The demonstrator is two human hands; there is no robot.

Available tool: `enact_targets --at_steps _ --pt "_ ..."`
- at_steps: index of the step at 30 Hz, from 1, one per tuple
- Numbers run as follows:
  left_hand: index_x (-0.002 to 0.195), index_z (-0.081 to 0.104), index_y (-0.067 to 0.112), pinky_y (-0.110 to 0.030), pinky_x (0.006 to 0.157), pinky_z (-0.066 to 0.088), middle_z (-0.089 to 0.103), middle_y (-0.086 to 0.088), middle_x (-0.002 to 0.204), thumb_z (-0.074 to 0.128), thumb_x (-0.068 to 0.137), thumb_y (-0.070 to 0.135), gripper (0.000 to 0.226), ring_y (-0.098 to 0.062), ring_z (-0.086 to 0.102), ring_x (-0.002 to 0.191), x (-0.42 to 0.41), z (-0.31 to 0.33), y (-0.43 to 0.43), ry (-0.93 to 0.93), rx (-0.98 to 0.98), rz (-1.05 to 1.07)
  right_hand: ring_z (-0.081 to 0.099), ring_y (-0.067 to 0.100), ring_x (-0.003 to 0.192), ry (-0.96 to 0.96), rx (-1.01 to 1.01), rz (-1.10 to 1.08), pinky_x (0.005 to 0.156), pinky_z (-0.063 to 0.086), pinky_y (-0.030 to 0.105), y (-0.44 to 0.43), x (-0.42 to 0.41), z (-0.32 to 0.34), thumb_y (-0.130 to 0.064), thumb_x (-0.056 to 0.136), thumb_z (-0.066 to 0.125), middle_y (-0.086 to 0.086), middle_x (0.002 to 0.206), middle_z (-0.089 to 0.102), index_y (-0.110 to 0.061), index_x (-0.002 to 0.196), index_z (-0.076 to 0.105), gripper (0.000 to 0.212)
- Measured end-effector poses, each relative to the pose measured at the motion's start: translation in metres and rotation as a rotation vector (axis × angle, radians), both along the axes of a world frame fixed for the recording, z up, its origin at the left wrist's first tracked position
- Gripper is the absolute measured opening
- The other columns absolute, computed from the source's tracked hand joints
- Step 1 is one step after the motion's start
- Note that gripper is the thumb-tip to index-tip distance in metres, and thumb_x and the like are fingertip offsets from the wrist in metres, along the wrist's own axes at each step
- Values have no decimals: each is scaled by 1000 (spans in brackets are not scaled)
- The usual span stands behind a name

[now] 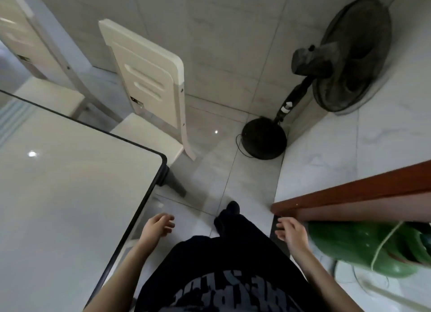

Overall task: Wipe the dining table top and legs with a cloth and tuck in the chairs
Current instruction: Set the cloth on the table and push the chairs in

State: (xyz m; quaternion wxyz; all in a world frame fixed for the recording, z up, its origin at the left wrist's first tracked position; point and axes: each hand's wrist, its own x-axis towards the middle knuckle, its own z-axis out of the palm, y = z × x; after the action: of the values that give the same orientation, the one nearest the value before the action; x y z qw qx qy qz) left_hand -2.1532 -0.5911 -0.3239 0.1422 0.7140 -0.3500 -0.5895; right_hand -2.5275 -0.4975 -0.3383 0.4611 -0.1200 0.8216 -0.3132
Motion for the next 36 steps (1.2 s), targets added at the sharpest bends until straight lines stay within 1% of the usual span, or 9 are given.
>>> enact_targets --at_steps 10,15,17,19,22,24,29,34,36 --pt "95 67 2 -36 72 46 67 -22 88 48 97 17 24 -31 60 77 -41 20 -111 57 4 237 57 23 62 -2 -55 261 53 46 25 -228 -48 16 -6 97 47 17 81 63 -8 84 63 21" --pt "86 68 9 -30 67 46 65 -10 78 49 96 13 22 -26 57 76 -68 50 -220 120 -125 238 59 25 65 -99 -151 302 51 50 18 -339 -34 37 -6 98 46 15 77 62 -5 84 64 23" --pt "87 68 11 -29 68 45 66 -9 79 55 87 27 21 -25 57 76 -74 70 -271 144 -202 242 61 25 67 -139 -219 294 57 52 24 -387 -20 51 -7 98 48 16 78 64 -5 84 65 22" --pt "89 68 19 -28 71 47 69 -4 83 54 70 48 37 -20 61 77 -72 86 -318 122 -309 235 61 24 67 -200 -291 281 62 52 28 -435 -3 68 -6 98 47 13 76 63 -3 85 65 23" --pt "99 65 30 -27 79 48 68 3 95 58 81 42 23 -13 62 86 -71 109 -378 37 -466 264 61 18 59 -272 -405 334 58 53 23 -505 30 99 -3 98 44 8 70 63 -5 83 63 25" --pt "118 57 23 -21 80 44 62 1 110 57 92 29 26 -8 59 93 -74 121 -413 -36 -540 294 62 14 54 -320 -481 382 57 53 22 -550 53 119 -1 98 43 6 67 63 -6 81 62 26" --pt "145 32 17 -44 108 38 38 -3 147 56 92 41 63 -22 44 129 -75 121 -479 -176 -548 366 65 17 71 -324 -696 715 70 56 26 -642 117 157 0 96 46 12 82 66 -7 90 65 21" --pt "144 31 16 -45 111 35 39 -7 143 53 89 48 67 -24 41 132 -89 106 -511 -235 -515 524 64 8 93 -117 -851 1207 84 49 18 -720 176 163 -8 93 54 -1 102 69 -17 103 67 18" --pt "139 35 17 -44 109 38 44 -6 137 50 89 46 59 -22 45 127 -92 100 -522 -244 -529 589 61 12 102 17 -948 1475 90 47 22 -753 197 158 -14 91 53 2 111 66 -14 108 67 23"
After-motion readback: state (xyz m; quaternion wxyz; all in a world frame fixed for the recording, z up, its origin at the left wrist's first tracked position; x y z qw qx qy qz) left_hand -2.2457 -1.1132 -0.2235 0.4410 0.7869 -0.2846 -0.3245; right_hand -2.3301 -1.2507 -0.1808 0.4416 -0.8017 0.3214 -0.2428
